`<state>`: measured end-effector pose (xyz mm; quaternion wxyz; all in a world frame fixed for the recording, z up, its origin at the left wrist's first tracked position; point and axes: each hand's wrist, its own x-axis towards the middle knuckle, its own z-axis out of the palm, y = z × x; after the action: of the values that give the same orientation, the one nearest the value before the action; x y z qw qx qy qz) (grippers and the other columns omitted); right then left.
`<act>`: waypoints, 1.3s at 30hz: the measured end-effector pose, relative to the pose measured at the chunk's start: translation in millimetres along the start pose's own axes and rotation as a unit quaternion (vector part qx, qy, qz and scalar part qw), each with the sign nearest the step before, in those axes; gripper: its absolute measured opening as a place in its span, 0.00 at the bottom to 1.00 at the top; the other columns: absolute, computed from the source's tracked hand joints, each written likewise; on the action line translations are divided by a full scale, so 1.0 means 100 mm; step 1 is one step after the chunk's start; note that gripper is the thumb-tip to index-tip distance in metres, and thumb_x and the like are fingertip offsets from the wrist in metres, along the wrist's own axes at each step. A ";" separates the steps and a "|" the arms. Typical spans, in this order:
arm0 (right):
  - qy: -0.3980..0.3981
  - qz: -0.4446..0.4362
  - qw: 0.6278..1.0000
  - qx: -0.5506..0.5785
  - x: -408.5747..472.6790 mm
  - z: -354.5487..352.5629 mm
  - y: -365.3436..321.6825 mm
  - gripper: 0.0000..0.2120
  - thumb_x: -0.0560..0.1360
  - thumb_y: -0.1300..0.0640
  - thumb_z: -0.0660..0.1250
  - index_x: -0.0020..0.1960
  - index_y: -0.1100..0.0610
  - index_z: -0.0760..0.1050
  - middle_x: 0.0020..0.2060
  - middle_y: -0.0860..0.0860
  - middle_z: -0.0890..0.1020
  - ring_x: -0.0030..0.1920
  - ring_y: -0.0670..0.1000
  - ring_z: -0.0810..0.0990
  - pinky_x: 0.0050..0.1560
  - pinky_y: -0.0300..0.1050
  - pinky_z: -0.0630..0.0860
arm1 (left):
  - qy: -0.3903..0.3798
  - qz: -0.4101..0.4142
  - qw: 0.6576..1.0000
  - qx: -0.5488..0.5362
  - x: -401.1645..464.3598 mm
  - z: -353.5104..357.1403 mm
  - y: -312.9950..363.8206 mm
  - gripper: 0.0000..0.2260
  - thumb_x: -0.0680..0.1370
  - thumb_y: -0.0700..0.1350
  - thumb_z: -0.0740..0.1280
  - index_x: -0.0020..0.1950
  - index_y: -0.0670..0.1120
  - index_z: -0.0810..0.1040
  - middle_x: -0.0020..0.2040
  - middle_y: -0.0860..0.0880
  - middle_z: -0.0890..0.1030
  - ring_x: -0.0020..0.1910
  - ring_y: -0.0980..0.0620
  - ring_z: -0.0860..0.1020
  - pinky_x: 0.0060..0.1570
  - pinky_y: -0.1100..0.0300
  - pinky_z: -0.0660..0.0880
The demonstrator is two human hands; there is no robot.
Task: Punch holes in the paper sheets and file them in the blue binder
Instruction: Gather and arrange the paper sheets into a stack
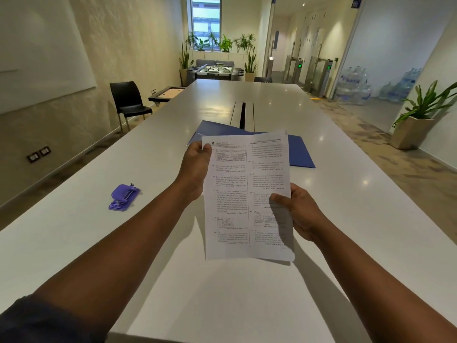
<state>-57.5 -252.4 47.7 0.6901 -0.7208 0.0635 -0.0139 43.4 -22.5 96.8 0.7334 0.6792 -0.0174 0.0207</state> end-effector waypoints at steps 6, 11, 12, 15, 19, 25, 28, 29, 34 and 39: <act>0.012 -0.017 1.000 0.011 -0.06 0.02 -0.05 0.12 0.80 0.64 0.68 0.59 0.49 0.78 0.50 0.48 0.87 0.53 0.57 0.84 0.50 0.55 0.79 | 0.003 0.052 0.999 0.007 -0.02 -0.01 0.06 0.12 0.86 0.50 0.57 0.68 0.51 0.72 0.57 0.47 0.83 0.52 0.45 0.83 0.35 0.60 0.80; 0.014 -0.030 0.999 0.015 -0.07 0.02 -0.04 0.11 0.78 0.63 0.70 0.57 0.51 0.80 0.49 0.49 0.88 0.54 0.59 0.84 0.55 0.61 0.79 | -0.023 0.101 0.995 0.007 -0.11 -0.01 0.11 0.10 0.86 0.50 0.57 0.65 0.49 0.71 0.56 0.45 0.83 0.52 0.46 0.83 0.39 0.60 0.80; 0.016 -0.032 0.999 0.018 -0.07 0.01 -0.03 0.11 0.78 0.63 0.70 0.57 0.52 0.80 0.50 0.50 0.87 0.55 0.60 0.84 0.57 0.63 0.79 | -0.034 0.105 0.994 0.004 -0.13 -0.01 0.12 0.10 0.86 0.50 0.58 0.65 0.49 0.71 0.56 0.46 0.83 0.51 0.47 0.83 0.41 0.59 0.81; 0.030 -0.044 0.998 0.019 -0.07 0.00 -0.02 0.10 0.79 0.63 0.70 0.57 0.53 0.80 0.52 0.52 0.87 0.55 0.61 0.84 0.57 0.64 0.81 | -0.094 0.094 0.991 -0.012 -0.18 -0.06 0.05 0.13 0.84 0.51 0.64 0.66 0.48 0.71 0.56 0.47 0.84 0.54 0.45 0.84 0.48 0.50 0.83; 0.051 -0.066 0.996 0.020 -0.07 -0.01 -0.10 0.09 0.79 0.64 0.68 0.55 0.53 0.81 0.50 0.50 0.88 0.54 0.58 0.86 0.53 0.55 0.83 | -0.159 0.038 0.987 0.009 -0.21 -0.11 -0.18 0.14 0.82 0.45 0.67 0.67 0.46 0.74 0.60 0.45 0.84 0.58 0.41 0.83 0.58 0.35 0.79; 0.056 -0.111 0.992 0.016 -0.05 -0.07 -0.24 0.10 0.80 0.65 0.68 0.59 0.58 0.81 0.54 0.52 0.87 0.54 0.56 0.86 0.53 0.52 0.83 | -0.107 0.095 0.990 -0.015 -0.23 -0.01 -0.04 0.10 0.83 0.42 0.65 0.64 0.48 0.77 0.59 0.47 0.85 0.55 0.45 0.84 0.55 0.46 0.82; 0.065 -0.093 0.993 0.010 -0.02 -0.06 -0.15 0.09 0.78 0.67 0.69 0.55 0.57 0.82 0.51 0.54 0.87 0.54 0.58 0.86 0.56 0.58 0.82 | -0.107 0.076 0.991 0.010 -0.27 0.01 -0.16 0.10 0.83 0.43 0.66 0.64 0.47 0.77 0.58 0.48 0.85 0.55 0.46 0.85 0.55 0.46 0.82; 0.063 -0.082 0.995 0.008 -0.02 -0.04 -0.08 0.10 0.77 0.68 0.69 0.54 0.57 0.82 0.51 0.54 0.87 0.55 0.59 0.85 0.57 0.60 0.82 | -0.114 0.063 0.991 0.024 -0.29 0.02 -0.25 0.10 0.83 0.44 0.66 0.64 0.46 0.77 0.58 0.48 0.85 0.55 0.45 0.85 0.55 0.45 0.82; 0.067 -0.067 0.996 0.005 -0.04 -0.03 -0.02 0.12 0.76 0.69 0.70 0.53 0.54 0.83 0.50 0.51 0.87 0.55 0.58 0.85 0.53 0.56 0.82 | -0.128 0.041 0.991 0.013 -0.33 0.05 -0.39 0.10 0.82 0.45 0.67 0.63 0.48 0.77 0.59 0.48 0.84 0.56 0.46 0.84 0.56 0.47 0.82; 0.058 -0.067 0.996 -0.016 -0.02 -0.04 0.02 0.12 0.77 0.68 0.69 0.54 0.54 0.82 0.52 0.51 0.87 0.56 0.58 0.84 0.55 0.58 0.82 | -0.129 0.036 0.991 0.018 -0.32 0.03 -0.48 0.10 0.82 0.44 0.67 0.64 0.48 0.77 0.60 0.48 0.84 0.56 0.47 0.84 0.55 0.50 0.82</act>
<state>-60.2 -255.8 46.2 0.6709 -0.7327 0.0552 -0.1002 13.7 -29.7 47.7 0.7116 0.6882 -0.1356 -0.0402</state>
